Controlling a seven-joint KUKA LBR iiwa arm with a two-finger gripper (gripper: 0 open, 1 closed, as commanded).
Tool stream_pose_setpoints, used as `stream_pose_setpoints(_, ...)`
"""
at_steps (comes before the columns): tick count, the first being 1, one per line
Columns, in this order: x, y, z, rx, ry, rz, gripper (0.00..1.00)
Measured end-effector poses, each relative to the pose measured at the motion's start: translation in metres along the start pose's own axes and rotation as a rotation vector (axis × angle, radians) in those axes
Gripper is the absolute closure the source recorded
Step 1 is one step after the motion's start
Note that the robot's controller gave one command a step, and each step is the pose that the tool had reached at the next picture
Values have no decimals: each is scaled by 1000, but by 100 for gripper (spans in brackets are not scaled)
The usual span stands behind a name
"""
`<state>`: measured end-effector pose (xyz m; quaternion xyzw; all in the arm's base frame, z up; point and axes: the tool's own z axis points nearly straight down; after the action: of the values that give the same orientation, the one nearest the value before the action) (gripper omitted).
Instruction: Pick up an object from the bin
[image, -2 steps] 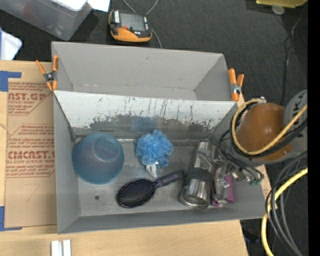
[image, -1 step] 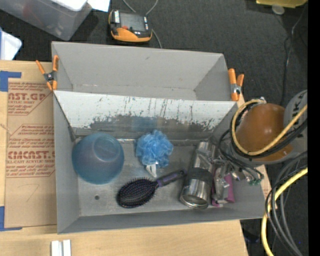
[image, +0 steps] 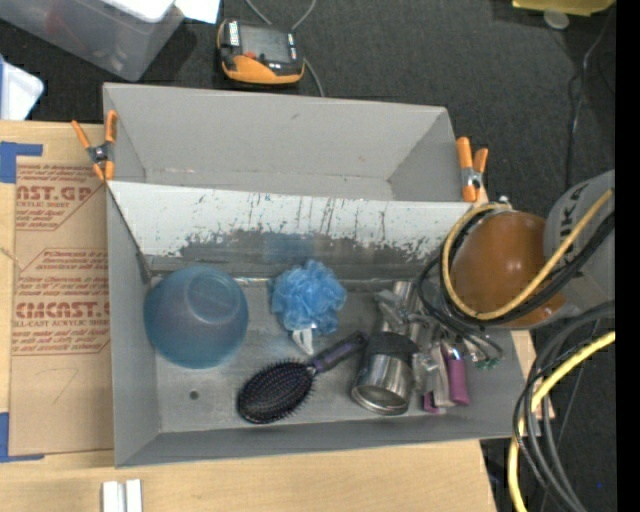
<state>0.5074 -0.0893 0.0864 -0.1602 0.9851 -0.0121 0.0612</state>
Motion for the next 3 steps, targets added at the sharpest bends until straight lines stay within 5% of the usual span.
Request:
stream_pose_setpoints(2,-6,1,7,9,-30,12,0)
stream_pose_setpoints(3,7,6,5,20,-65,51,0)
